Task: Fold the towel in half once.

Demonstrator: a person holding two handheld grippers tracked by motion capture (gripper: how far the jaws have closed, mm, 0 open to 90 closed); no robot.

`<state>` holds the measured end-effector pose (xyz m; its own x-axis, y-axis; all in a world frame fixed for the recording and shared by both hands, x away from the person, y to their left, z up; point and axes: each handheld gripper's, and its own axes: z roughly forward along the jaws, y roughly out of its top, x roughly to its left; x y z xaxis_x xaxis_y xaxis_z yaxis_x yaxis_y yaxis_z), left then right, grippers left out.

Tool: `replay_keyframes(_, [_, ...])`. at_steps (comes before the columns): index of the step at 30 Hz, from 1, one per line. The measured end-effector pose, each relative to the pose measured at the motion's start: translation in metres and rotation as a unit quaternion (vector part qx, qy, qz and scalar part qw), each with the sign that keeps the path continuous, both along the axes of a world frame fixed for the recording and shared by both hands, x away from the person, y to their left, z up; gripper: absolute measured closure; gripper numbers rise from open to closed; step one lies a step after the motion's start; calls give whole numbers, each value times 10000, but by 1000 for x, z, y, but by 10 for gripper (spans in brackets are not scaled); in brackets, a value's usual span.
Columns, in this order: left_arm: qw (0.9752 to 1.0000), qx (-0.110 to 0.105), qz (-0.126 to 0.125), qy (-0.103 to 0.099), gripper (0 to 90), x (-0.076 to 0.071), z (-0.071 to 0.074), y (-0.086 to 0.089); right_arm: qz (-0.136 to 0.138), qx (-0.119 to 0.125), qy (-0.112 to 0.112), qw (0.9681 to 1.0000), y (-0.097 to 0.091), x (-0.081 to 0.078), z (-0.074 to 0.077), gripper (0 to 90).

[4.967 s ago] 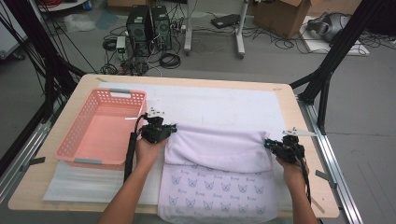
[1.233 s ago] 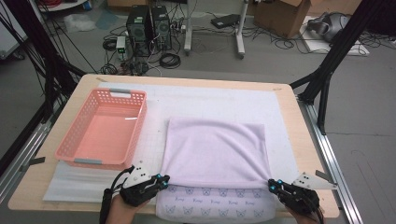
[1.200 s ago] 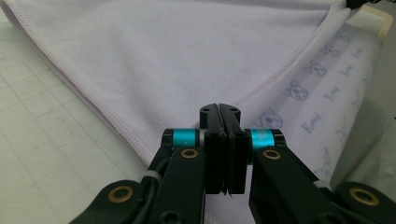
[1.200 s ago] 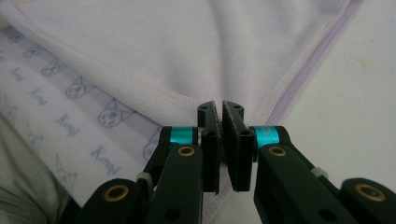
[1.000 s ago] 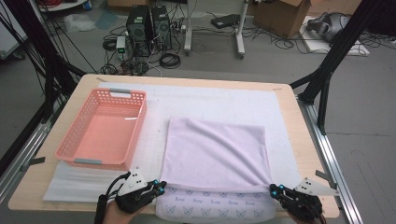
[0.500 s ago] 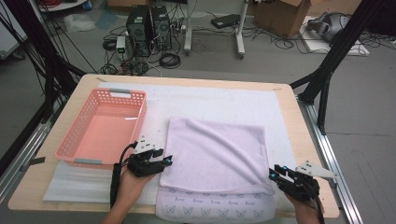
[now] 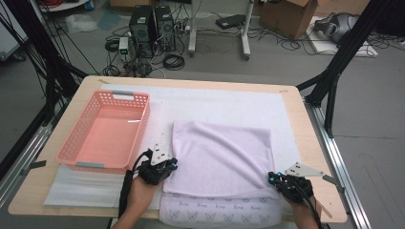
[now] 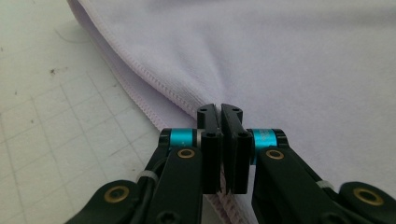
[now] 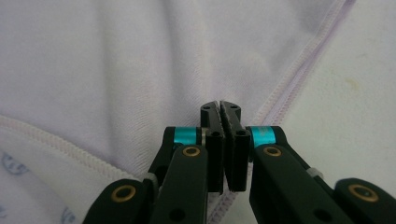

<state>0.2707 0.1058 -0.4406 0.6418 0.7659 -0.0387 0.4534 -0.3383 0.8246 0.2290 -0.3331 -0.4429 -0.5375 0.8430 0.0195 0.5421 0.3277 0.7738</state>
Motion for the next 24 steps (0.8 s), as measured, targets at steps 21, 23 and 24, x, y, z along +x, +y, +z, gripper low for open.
replay_keyframes(21, [9961, -791, -114, 374, 551, -11, 16, 23, -98, 463, -90, 9988, -21, -29, 16, 728])
replay_keyframes(23, [9965, -781, -7, 308, 512, 2, 17, 20, -231, 512, -230, 9982, -23, -21, 19, 694])
replay_keyframes(24, [9966, -775, 18, 286, 481, 9, 17, 18, -301, 515, -263, 9979, -24, -16, 20, 674])
